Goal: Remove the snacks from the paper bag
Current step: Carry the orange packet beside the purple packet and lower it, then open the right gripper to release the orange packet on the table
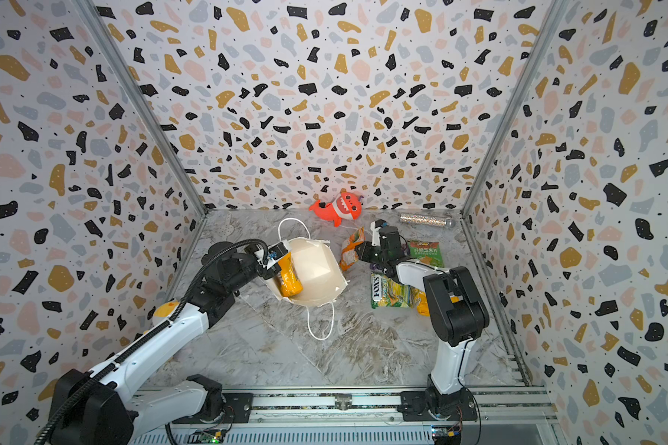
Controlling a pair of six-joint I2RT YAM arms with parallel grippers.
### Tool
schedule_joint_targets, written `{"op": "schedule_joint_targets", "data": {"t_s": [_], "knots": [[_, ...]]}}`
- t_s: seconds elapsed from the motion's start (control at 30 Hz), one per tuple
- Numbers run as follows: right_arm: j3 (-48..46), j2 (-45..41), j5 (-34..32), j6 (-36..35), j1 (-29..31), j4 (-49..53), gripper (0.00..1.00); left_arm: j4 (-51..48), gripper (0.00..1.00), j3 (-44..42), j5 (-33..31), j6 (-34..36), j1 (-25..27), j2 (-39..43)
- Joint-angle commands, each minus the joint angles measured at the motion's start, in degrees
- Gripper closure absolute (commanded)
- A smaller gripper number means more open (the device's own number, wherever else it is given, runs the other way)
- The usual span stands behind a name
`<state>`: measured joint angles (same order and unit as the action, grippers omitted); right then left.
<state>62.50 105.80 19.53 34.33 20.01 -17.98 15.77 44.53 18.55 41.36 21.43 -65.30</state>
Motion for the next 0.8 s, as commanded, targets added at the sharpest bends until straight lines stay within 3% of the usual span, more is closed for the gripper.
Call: {"op": "schedule_joint_targets", "data": {"t_s": [0.0,0.3,0.4,0.77], "knots": [[2.67,-1.03,-2.99,-3.16,0.34,4.19,0.85,4.79,1.00,2.17,0.32,-0.15,-0.33,0.00],[4.81,0.07,-6.28,-6.38,0.38,9.17,0.77,5.65,1.00,2.31,1.18,-0.32,-0.34,-1.54],[5.94,0.60,-7.26,-7.42,0.43,10.67,0.63,5.92,1.00,2.34,1.50,-0.70,-0.34,-2.00],[9.52,3.67,-11.30,-9.95,2.04,14.77,0.65,5.24,1.00,2.65,1.99,-1.11,-0.31,-1.37]]}}
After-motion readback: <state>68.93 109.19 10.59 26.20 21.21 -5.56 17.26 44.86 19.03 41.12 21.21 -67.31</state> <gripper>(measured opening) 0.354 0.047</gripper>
